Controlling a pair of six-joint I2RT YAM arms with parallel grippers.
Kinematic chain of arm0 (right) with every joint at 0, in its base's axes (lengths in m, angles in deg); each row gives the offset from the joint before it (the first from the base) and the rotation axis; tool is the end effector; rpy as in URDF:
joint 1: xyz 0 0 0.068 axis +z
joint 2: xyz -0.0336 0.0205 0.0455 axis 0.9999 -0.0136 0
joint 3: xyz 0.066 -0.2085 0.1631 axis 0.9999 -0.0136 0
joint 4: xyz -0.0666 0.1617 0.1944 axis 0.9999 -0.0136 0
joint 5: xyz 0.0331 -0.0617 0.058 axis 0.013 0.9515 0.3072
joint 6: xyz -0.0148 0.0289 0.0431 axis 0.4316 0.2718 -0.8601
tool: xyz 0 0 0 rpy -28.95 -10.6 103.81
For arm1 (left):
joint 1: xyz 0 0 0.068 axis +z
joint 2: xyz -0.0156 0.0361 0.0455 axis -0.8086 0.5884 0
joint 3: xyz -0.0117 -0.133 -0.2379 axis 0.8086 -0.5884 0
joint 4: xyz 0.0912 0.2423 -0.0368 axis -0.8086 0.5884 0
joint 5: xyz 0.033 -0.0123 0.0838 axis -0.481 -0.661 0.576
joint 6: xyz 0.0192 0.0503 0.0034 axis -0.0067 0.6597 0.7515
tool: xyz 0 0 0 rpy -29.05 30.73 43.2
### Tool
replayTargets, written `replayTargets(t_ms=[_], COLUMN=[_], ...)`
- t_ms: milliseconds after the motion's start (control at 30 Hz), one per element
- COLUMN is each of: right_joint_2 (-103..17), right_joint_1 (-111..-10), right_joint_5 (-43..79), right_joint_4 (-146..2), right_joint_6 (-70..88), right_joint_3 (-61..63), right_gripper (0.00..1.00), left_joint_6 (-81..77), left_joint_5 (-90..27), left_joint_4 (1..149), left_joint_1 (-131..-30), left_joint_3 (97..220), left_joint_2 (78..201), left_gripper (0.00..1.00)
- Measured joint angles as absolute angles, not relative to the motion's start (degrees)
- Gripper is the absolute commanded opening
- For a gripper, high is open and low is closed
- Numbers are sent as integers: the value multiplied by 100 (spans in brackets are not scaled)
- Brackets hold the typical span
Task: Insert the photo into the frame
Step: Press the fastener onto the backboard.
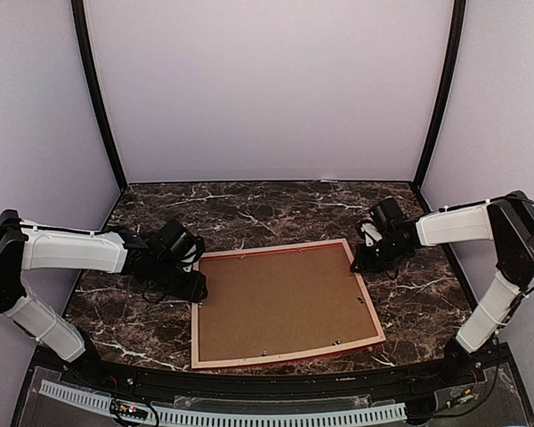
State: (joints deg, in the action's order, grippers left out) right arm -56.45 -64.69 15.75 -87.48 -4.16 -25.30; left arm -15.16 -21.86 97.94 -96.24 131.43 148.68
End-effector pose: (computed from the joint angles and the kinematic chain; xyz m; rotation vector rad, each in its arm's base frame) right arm 0.2787 0.1335 0.1496 -0.1633 2.6982 0.4715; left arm 0.2046 -0.1849 0.1718 0.3890 2.6467 -0.3675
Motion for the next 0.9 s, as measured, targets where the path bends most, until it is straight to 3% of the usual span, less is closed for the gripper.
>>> replayTargets(t_ms=[900], right_joint_2=[-5658], right_joint_1=[-6471], right_joint_5=[1546], right_joint_4=[-8709], right_joint_6=[-412], right_joint_3=[-2532], right_gripper=[0], left_joint_6=[-1567], left_joint_5=[-2059], left_joint_4=[10717], left_joint_1=[-9628], left_joint_3=[13751], left_joint_2=[15526], left_gripper=[51])
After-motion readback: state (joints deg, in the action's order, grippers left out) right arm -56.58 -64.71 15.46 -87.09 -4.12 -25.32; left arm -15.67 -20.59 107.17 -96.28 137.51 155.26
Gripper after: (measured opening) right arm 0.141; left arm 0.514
